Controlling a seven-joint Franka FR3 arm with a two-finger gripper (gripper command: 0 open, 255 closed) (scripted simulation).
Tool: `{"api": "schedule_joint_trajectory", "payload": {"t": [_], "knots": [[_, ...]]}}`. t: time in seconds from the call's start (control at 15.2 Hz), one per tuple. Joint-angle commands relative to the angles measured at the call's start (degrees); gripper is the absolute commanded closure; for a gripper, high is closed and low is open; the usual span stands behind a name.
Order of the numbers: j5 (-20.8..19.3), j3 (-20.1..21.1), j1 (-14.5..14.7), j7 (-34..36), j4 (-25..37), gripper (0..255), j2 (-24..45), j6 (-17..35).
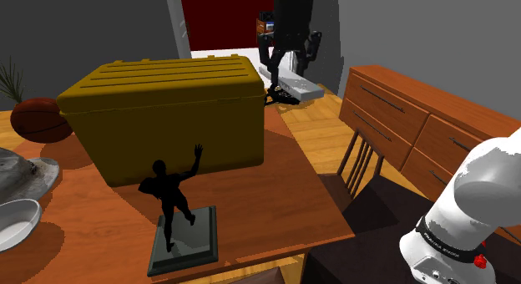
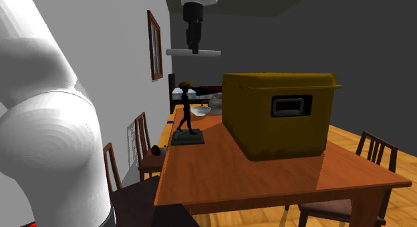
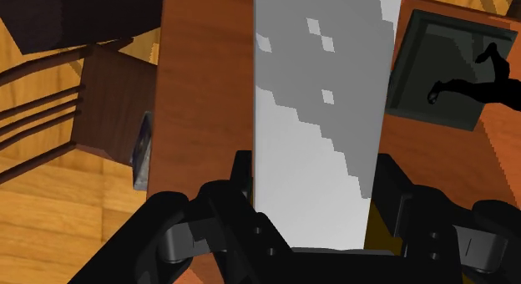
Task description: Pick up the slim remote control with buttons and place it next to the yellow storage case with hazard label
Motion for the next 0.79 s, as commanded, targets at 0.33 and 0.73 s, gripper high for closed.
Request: {"api": "schedule_joint_trajectory", "payload": {"t": [0.33,0.73], "knots": [[-7.46,3.45,-0.06,4.00,18.46,255,18.74,-1.18],[-6.68,3.04,-0.22,3.36,11.83,255,17.03,3.91]]}}
